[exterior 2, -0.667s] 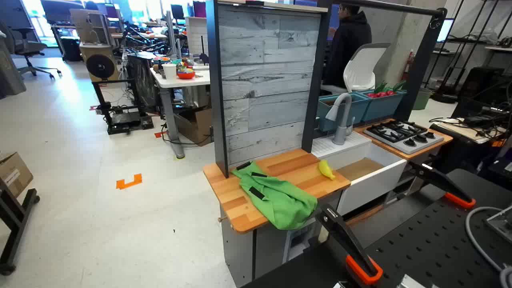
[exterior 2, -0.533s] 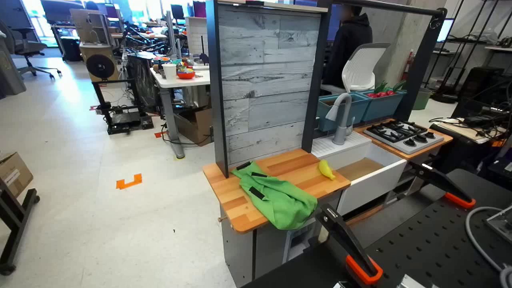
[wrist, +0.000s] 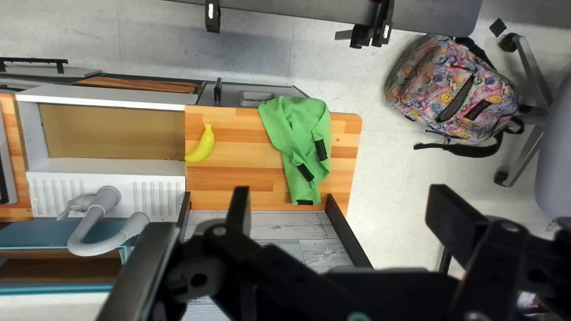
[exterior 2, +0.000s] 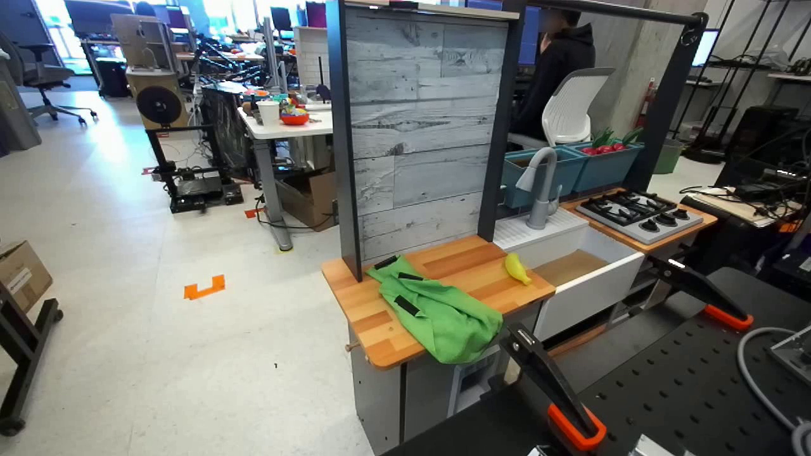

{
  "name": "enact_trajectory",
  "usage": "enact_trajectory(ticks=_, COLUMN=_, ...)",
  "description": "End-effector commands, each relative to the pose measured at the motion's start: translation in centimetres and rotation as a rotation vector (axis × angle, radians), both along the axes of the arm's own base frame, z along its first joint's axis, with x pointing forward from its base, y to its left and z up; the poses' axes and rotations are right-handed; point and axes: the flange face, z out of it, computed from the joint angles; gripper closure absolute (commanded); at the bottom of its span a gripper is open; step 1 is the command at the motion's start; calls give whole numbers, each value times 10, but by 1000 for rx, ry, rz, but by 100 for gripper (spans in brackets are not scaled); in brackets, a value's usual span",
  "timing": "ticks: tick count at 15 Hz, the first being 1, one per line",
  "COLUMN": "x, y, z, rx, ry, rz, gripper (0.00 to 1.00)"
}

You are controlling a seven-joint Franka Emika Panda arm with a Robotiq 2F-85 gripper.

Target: Move the banana to the left

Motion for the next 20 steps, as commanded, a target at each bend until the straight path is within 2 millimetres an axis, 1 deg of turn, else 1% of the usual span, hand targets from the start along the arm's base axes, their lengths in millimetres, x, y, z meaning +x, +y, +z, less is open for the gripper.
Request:
enact_trajectory(ticks=1, x=0, y=0, z=1, rx=0, ry=1, rz=0, gripper=0)
enact_trajectory(ticks=5, x=0, y=0, z=1, rx=0, ry=1, rz=0, gripper=0)
enact_trajectory(ticks=8, x=12, y=-5, z=-11, rx=-10, ry=-31, rz=-60, gripper=0)
enact_trajectory(ticks=10, x=27, y=-9, z=-25, rx=-5, ry=-54, rz=-105, gripper=0)
enact_trajectory(ticks=12, x=44, y=-14, z=-46, rx=-18, ry=-80, rz=-145, gripper=0)
enact_trajectory(ticks=14, x=60, y=-18, z=-73, rx=-37, ry=-91, rz=-171, gripper=0)
enact_trajectory(ticks=16, x=74, y=-26, z=-102, rx=-57, ry=-87, rz=-185, gripper=0)
enact_trajectory(ticks=20, x=102, y=-48, z=-164, rx=-91, ry=-50, rz=-215, gripper=0)
